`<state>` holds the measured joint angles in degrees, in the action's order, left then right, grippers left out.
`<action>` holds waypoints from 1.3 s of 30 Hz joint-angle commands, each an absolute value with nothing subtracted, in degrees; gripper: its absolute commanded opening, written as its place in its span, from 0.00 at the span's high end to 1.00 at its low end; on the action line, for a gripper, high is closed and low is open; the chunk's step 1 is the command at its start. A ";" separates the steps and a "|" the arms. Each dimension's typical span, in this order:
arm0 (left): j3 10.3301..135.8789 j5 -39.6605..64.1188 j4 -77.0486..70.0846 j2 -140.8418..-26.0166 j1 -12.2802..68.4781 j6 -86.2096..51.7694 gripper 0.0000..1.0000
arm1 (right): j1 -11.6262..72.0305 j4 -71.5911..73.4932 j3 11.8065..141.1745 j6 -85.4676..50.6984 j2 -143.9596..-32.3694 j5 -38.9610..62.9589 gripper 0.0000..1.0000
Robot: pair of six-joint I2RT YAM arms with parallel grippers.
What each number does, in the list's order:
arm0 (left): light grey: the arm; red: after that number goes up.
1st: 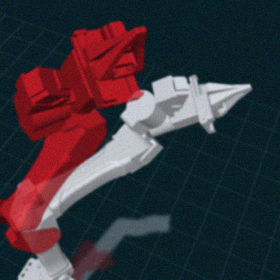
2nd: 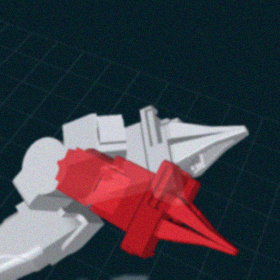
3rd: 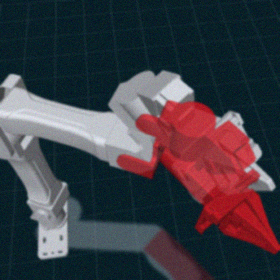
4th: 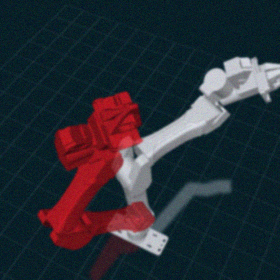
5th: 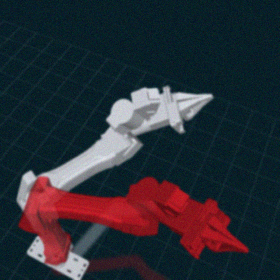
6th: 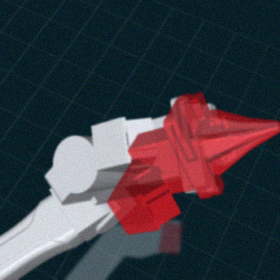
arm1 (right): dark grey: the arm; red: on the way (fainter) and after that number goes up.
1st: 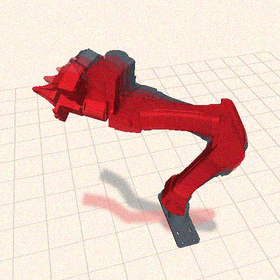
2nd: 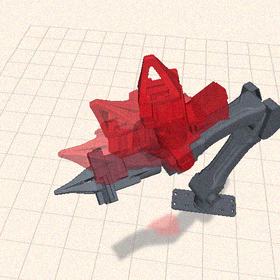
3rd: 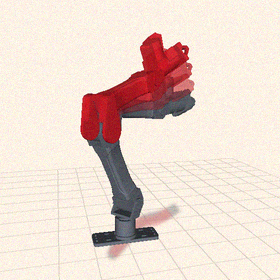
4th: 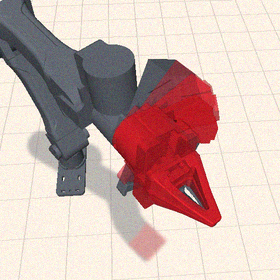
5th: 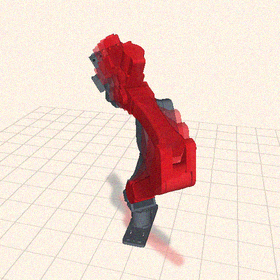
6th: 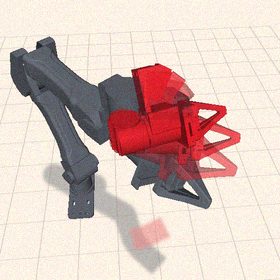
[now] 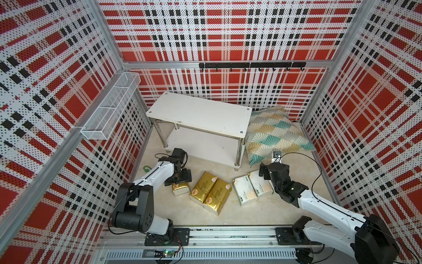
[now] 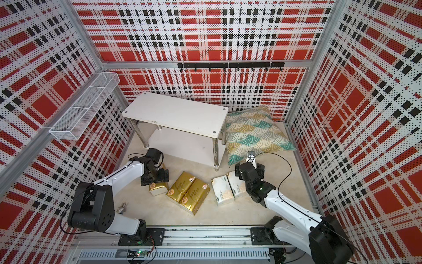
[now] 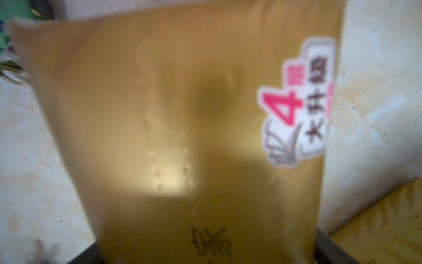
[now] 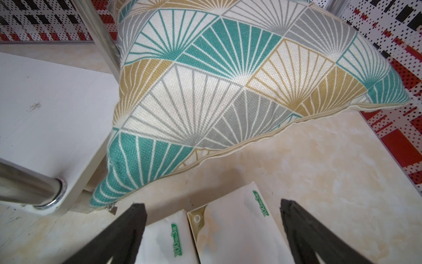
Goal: Place the tissue boxes on the shelf by color
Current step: Pick up the box of tissues from the center of the board.
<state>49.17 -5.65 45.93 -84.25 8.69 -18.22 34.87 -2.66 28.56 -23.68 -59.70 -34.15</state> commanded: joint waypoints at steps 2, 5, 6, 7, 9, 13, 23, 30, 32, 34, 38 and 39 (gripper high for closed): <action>49.23 -7.69 47.04 -85.22 8.89 -18.57 0.09 | 35.33 -1.99 28.40 -23.60 -58.69 -35.16 0.00; 49.43 -7.87 47.11 -85.58 9.04 -18.37 0.13 | 35.39 -2.03 28.39 -23.64 -58.57 -35.11 0.00; 49.48 -8.06 47.24 -85.79 9.14 -18.33 0.15 | 35.38 -2.19 28.39 -23.64 -58.54 -35.11 0.00; 49.51 -8.06 47.21 -85.90 9.23 -18.28 0.17 | 35.36 -2.13 28.41 -23.51 -58.46 -35.07 0.00; 49.59 -7.95 47.24 -86.24 9.40 -18.19 0.20 | 35.35 -2.35 28.48 -23.55 -58.54 -35.13 0.00; 49.68 -8.11 47.29 -85.90 9.57 -18.10 0.22 | 35.41 -2.39 28.64 -23.47 -58.53 -35.01 0.00; 53.16 -9.78 49.81 -83.09 10.25 -17.67 0.22 | 35.39 -2.24 29.16 -23.44 -59.49 -34.81 0.00; 54.76 -12.90 51.76 -81.17 10.65 -17.58 0.21 | 35.38 -2.83 29.20 -23.26 -58.76 -34.28 0.00; 55.15 -13.02 52.14 -80.95 10.55 -17.36 0.21 | 35.37 -3.31 29.15 -23.05 -58.24 -34.41 0.00; 55.61 -12.98 52.29 -80.69 10.63 -17.20 0.21 | 35.34 -3.72 29.10 -22.93 -57.67 -34.60 0.00; 57.43 -12.11 52.21 -81.22 10.74 -16.60 0.22 | 35.34 -4.09 28.83 -23.01 -56.83 -34.73 0.00; 57.99 -12.29 52.21 -81.46 10.96 -16.48 0.22 | 35.37 -4.22 28.83 -23.01 -56.82 -34.72 0.00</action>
<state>55.00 -11.64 52.21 -82.00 10.61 -17.50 34.87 -3.40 28.56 -23.40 -57.87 -34.13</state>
